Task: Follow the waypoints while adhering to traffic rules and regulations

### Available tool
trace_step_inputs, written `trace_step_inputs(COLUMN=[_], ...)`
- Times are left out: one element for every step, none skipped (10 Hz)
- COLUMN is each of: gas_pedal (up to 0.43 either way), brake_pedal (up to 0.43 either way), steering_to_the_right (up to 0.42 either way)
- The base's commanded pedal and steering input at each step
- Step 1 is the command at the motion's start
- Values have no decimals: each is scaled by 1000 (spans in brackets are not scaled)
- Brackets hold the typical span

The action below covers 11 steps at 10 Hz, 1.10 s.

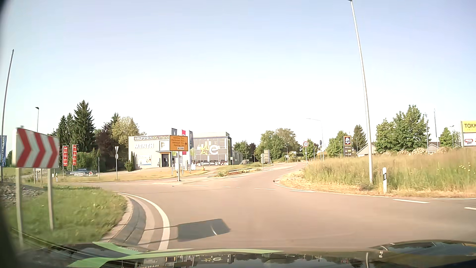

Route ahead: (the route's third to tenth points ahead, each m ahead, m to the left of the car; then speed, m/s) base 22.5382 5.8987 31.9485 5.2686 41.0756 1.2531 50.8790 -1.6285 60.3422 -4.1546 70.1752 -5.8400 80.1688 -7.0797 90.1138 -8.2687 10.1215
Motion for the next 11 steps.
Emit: trace_step_inputs(gas_pedal=[169,169,169,169,169,169,169,169,157,130,118], brake_pedal=[0,0,0,0,0,0,0,0,0,0,0], steering_to_the_right=[-19,-20,-20,-20,-19,-18,-12,-5,5,6,6])
